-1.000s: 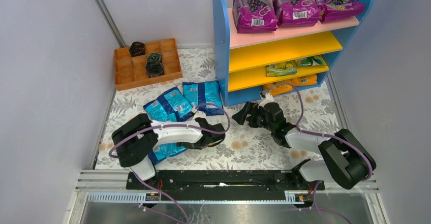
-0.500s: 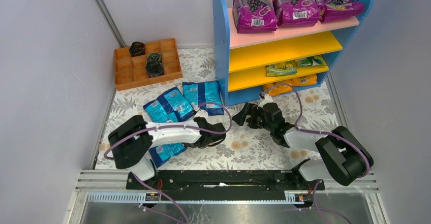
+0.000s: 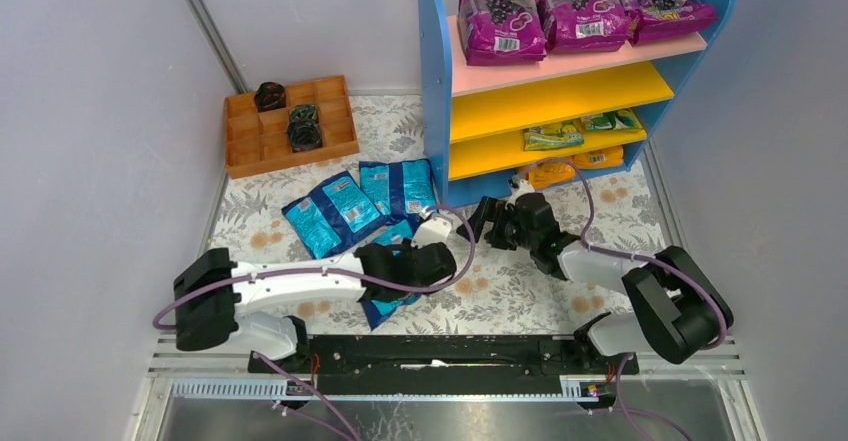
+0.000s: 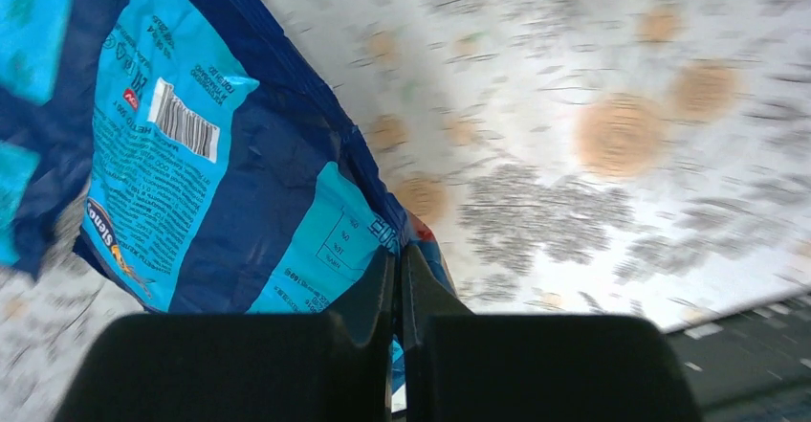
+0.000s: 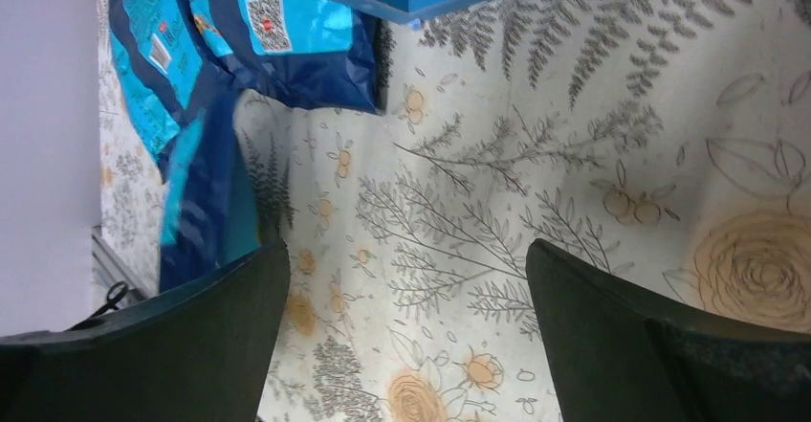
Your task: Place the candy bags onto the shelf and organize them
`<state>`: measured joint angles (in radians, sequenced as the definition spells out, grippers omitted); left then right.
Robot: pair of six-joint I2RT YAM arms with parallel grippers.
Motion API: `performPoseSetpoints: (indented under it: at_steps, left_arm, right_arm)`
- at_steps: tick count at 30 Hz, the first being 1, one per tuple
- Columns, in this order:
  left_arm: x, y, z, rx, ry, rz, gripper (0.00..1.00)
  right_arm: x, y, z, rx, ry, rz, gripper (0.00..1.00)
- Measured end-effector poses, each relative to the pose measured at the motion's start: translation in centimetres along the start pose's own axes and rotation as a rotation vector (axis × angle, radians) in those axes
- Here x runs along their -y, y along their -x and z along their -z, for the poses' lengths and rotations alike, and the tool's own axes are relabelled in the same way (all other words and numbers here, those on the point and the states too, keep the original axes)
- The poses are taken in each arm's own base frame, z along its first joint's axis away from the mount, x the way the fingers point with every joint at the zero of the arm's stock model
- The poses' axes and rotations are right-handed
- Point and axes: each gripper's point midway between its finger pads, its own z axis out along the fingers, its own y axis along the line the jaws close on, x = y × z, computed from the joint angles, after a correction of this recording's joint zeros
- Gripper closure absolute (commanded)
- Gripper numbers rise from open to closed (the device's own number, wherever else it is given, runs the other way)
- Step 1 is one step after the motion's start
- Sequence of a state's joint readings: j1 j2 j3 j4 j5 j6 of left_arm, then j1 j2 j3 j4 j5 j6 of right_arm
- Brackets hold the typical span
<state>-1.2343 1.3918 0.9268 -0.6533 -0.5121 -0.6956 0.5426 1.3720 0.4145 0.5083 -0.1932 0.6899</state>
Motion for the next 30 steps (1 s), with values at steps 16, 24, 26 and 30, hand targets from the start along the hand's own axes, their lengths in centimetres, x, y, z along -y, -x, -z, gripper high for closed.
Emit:
performPoseSetpoints:
  at_steps: [16,24,26,30]
  left_arm:
    - [5.1,-0.3,1.5,0.123,-0.323,-0.139,1.00]
    - [6.2,0.1,2.3,0.157,-0.385,-0.152,1.00]
    - [6.7,0.1,2.5,0.162,-0.402,-0.159,1.00]
    - [7.2,0.0,2.8,0.168,-0.421,-0.177,1.00]
  right_arm:
    - [-7.9,-2.9,1.6,-0.269,0.226,-0.185,0.00]
    - [-8.1,-8.9,0.5,-0.422,0.195,-0.316,0.15]
    - [-8.4,-9.5,0.3,-0.433,0.203,-0.334,0.20]
    - [-8.6,-9.7,0.3,-0.424,0.214,-0.363,0.28]
